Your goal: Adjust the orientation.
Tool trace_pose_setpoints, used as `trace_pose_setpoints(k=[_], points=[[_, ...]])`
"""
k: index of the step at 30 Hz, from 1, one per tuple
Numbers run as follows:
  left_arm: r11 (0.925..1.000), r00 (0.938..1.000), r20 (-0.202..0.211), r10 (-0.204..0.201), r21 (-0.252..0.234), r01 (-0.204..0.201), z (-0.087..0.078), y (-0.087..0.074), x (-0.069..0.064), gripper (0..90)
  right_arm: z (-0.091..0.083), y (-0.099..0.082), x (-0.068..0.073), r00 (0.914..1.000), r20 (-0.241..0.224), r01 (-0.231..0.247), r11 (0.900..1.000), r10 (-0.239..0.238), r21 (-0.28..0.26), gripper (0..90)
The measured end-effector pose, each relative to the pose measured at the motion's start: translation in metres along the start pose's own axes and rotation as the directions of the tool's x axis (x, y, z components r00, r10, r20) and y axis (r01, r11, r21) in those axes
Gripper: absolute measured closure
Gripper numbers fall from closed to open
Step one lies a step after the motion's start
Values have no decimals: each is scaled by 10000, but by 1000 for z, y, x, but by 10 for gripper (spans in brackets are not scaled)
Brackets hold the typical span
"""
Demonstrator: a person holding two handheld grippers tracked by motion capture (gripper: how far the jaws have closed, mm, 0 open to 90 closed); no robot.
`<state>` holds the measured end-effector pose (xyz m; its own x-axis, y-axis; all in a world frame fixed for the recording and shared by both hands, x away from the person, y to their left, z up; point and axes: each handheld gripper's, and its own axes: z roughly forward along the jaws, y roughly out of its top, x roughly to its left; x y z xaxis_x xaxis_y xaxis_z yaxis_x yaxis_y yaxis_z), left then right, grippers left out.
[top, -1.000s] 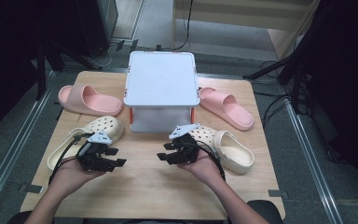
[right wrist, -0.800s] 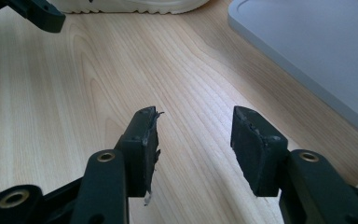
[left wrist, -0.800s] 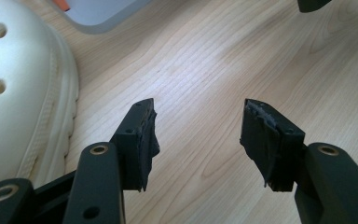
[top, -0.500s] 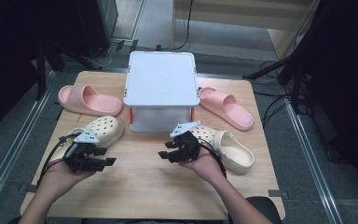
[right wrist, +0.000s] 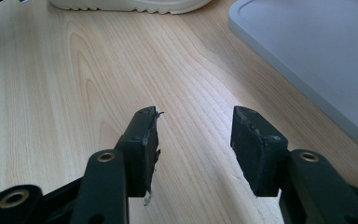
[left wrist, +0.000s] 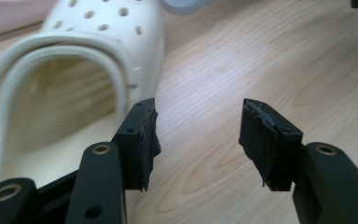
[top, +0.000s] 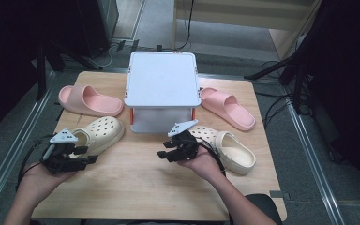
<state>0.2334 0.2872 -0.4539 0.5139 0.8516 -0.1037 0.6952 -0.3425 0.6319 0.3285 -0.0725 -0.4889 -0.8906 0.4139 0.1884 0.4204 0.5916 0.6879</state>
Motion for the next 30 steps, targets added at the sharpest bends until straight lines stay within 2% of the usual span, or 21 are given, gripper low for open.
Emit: trace_pose_setpoints(k=[3, 5, 7, 8, 10, 13, 16, 18, 19, 21, 23, 30], points=[[9992, 9993, -94, -355, -169, 353, -3, -3, 9, 462, 1, 1, 0, 10000, -20, 70, 10000, -70, 4, 516], [9989, 9988, -222, -431, -184, 427, -2, -5, 16, 473, 1, 1, 0, 10000, -15, 52, 10000, -52, 21, 517], [9979, 9977, -201, -640, -115, 638, 2, -6, 21, 485, 2, 1, 0, 10000, -7, 21, 10000, -21, 59, 516], [9979, 9977, -201, -640, -115, 638, 2, -6, 21, 488, 2, 1, 0, 10000, -7, 21, 10000, -21, 59, 516], [9980, 9979, -208, -622, 139, 625, 13, -5, 26, 501, 2, 1, 0, 10000, -31, 46, 10000, -45, 87, 516], [9978, 9978, -236, -617, 225, 622, 24, -2, 29, 518, 3, 1, 1, 10000, 4, 60, 9999, -60, 135, 516], [9962, 9962, -203, -842, 187, 846, 32, 2, 33, 555, 3, 1, 1, 10000, -1, 87, 9998, -87, 164, 517], [9960, 9958, -342, -851, 233, 859, 35, 2, 33, 592, 4, 1, 1, 10000, 11, 86, 9998, -86, 204, 517], [9945, 9941, -427, -996, 267, 1008, 36, 2, 33, 628, 4, 1, 1, 9999, 9, 111, 9997, -112, 223, 517], [9930, 9930, -280, -1150, 237, 1156, 38, 3, 33, 653, 5, 1, 1, 9999, 24, 128, 9996, -128, 239, 517], [9950, 9944, -395, -984, 144, 990, 37, 3, 31, 730, 6, 1, 2, 9999, 40, 146, 9995, -148, 293, 518], [9982, 9964, -606, -597, 18, 599, 32, 6, 29, 769, 6, 1, 2, 9998, 50, 168, 9994, -170, 296, 519]])
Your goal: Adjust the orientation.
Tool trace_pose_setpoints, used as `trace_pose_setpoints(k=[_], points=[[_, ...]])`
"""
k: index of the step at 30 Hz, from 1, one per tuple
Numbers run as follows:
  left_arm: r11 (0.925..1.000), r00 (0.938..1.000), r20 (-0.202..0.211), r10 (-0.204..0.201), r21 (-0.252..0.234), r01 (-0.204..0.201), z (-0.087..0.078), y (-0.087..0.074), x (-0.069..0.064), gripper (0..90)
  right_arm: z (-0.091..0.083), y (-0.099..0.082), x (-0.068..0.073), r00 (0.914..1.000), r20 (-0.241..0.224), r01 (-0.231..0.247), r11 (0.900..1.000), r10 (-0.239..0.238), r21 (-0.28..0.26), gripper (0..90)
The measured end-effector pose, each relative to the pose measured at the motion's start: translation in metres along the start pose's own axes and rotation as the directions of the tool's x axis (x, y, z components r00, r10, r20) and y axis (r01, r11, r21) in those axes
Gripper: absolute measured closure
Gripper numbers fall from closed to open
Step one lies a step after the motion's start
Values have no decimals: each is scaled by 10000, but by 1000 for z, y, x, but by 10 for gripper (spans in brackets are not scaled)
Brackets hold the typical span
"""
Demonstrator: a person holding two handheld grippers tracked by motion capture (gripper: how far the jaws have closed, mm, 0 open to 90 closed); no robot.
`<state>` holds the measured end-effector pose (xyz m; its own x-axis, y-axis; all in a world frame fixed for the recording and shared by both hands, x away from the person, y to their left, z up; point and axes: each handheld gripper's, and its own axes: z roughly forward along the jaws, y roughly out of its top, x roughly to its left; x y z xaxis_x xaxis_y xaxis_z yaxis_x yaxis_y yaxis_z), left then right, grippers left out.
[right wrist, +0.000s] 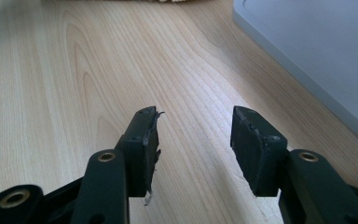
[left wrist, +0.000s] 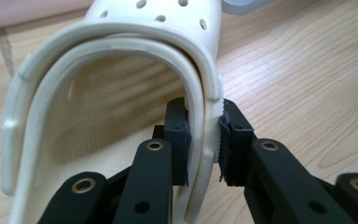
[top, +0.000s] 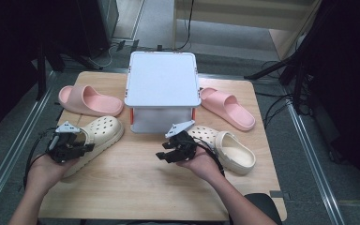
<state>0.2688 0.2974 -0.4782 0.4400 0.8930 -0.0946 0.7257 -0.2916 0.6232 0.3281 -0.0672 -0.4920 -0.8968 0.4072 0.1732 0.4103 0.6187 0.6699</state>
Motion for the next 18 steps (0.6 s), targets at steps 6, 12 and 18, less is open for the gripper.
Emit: trace_pose_setpoints(k=[6, 12, 18], points=[[9989, 10000, 25, -11, -470, 12, -20, 7, -9, 772, -1, 0, 0, 9999, -54, -108, 9999, 108, 16, 525], [9964, 9979, 576, 297, -806, -250, -29, 13, -24, 772, -6, -3, -1, 9997, -13, -246, 9996, 246, -125, 531], [9930, 9895, 1164, 858, -906, -755, -26, 22, -42, 772, -11, -6, -2, 9992, 129, -364, 9991, 366, -203, 532]])
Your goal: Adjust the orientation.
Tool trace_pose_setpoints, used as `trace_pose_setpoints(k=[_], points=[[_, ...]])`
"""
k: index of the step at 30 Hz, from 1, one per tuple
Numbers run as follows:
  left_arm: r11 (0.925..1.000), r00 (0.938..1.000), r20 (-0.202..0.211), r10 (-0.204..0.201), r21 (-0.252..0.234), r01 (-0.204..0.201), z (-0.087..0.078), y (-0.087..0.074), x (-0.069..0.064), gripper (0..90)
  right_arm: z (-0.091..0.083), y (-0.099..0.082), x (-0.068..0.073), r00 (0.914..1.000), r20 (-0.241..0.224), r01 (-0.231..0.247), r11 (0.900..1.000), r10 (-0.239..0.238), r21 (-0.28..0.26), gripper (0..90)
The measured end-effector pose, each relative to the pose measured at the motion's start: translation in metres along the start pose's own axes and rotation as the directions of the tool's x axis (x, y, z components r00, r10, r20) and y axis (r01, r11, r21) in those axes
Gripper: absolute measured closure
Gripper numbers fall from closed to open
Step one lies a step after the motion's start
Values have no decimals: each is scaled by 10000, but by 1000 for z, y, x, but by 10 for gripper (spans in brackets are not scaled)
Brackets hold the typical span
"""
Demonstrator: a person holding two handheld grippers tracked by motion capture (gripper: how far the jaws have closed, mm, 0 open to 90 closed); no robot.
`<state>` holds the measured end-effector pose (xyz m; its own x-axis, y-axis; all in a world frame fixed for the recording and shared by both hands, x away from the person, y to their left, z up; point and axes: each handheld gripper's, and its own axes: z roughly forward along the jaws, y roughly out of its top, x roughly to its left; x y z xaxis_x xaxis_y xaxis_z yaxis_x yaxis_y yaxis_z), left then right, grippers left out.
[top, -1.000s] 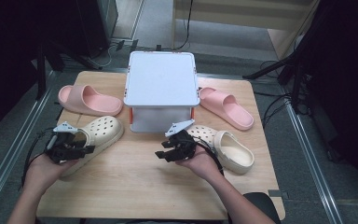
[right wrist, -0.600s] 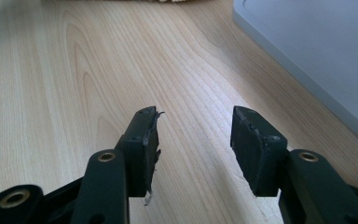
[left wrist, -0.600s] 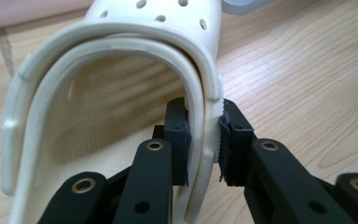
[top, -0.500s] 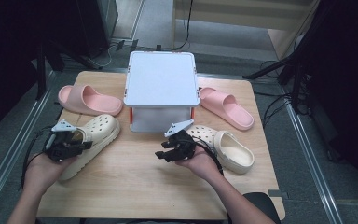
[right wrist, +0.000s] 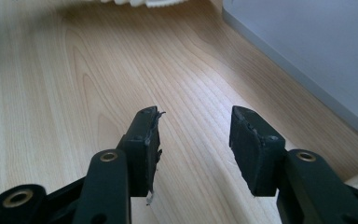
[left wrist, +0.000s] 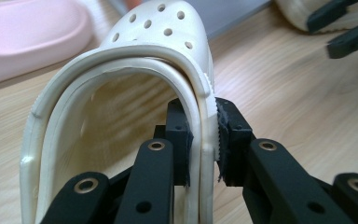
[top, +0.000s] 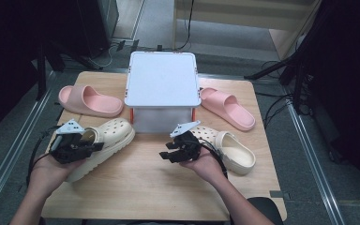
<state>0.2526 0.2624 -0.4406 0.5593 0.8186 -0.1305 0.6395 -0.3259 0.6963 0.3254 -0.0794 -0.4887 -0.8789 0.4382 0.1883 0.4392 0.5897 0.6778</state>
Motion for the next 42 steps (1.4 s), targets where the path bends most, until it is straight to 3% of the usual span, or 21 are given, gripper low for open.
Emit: trace_pose_setpoints(k=[9, 12, 16, 18, 25, 37, 42], points=[[9985, 9947, 899, 509, 130, -523, 18, 14, -17, 771, -10, -9, 0, 9995, 244, -189, 9996, 193, -190, 532], [9970, 9924, 1003, 717, 214, -742, 22, 17, -22, 771, -12, -12, 0, 9992, 304, -242, 9995, 248, -219, 533], [9917, 9834, 1366, 1197, 297, -1248, 33, 25, -34, 770, -19, -18, 0, 9979, 492, -398, 9987, 414, -331, 532], [9910, 9814, 1469, 1240, 325, -1301, 36, 27, -36, 770, -20, -20, 0, 9974, 538, -454, 9984, 472, -349, 532], [9779, 9620, 1931, 1928, 433, -2047, 55, 36, -56, 769, -29, -29, -1, 9935, 846, -724, 9963, 762, -466, 532], [9638, 9435, 2540, 2127, 1042, -2454, 74, 30, -66, 757, -33, -36, 0, 9909, 1011, -844, 9953, 890, -482, 532], [9625, 9389, 2746, 2077, 1138, -2462, 77, 28, -66, 659, -32, -35, 1, 9910, 991, -855, 9953, 897, -458, 532]])
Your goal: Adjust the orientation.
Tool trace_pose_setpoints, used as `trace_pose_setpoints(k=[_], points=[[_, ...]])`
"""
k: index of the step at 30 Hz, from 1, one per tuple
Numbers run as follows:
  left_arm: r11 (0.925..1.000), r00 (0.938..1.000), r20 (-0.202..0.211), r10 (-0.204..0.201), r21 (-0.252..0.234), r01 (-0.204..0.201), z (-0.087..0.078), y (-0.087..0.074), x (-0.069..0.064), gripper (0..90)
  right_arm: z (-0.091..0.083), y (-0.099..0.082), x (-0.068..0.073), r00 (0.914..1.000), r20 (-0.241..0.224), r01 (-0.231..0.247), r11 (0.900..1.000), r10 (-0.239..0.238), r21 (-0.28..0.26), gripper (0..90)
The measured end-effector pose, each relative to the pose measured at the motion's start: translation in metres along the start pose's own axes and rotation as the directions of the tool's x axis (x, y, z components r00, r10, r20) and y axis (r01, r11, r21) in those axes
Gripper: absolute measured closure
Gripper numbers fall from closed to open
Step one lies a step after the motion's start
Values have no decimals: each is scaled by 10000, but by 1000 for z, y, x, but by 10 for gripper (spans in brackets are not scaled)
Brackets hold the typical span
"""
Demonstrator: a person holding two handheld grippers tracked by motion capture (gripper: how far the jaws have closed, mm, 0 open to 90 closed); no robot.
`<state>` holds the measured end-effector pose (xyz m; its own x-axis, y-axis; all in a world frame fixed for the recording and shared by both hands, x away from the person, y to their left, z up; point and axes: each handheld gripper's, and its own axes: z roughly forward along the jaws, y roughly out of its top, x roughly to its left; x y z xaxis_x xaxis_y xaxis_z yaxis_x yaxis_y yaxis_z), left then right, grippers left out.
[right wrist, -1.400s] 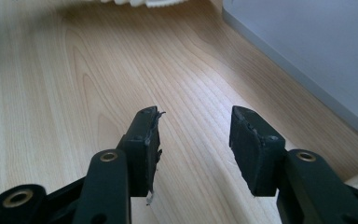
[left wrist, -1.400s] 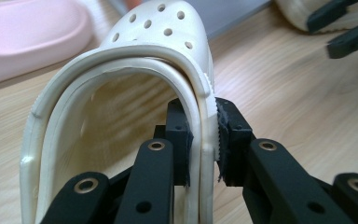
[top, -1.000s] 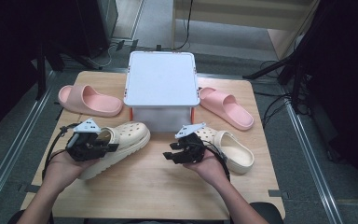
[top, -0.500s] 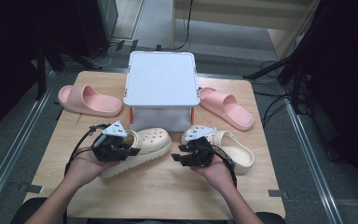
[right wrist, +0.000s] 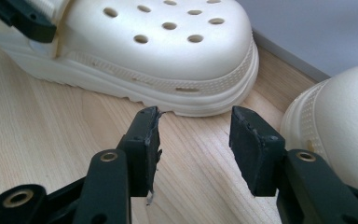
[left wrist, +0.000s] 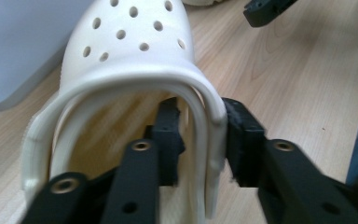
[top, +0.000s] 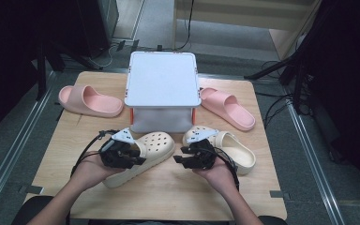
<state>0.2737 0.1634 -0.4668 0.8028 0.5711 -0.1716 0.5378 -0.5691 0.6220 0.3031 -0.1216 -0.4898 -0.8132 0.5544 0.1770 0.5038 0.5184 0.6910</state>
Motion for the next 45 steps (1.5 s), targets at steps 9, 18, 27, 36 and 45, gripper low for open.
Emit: trace_pose_setpoints(k=[9, 18, 27, 36, 45], points=[[10000, 9999, 144, -30, -65, 31, -13, -1, 5, 546, -1, 0, 0, 10000, 11, 12, 10000, -12, -29, 532], [9975, 9991, 63, -413, -577, 416, -40, -7, 18, 683, 1, 2, 2, 9985, -383, -403, 9990, 395, -207, 638], [9924, 9919, -636, -1096, -636, 1056, -45, -24, 58, 824, 14, 7, 12, 9949, -509, -873, 9962, 870, -49, 900], [9928, 9888, -1034, -1075, 413, 1122, -18, -36, 74, 818, 39, 11, 28, 9983, -477, -333, 9990, 346, 282, 897], [9873, 9835, -869, -1585, 0, 1591, -21, -45, 71, 849, 47, 15, 24, 9980, -538, -315, 9985, 340, 456, 895]])
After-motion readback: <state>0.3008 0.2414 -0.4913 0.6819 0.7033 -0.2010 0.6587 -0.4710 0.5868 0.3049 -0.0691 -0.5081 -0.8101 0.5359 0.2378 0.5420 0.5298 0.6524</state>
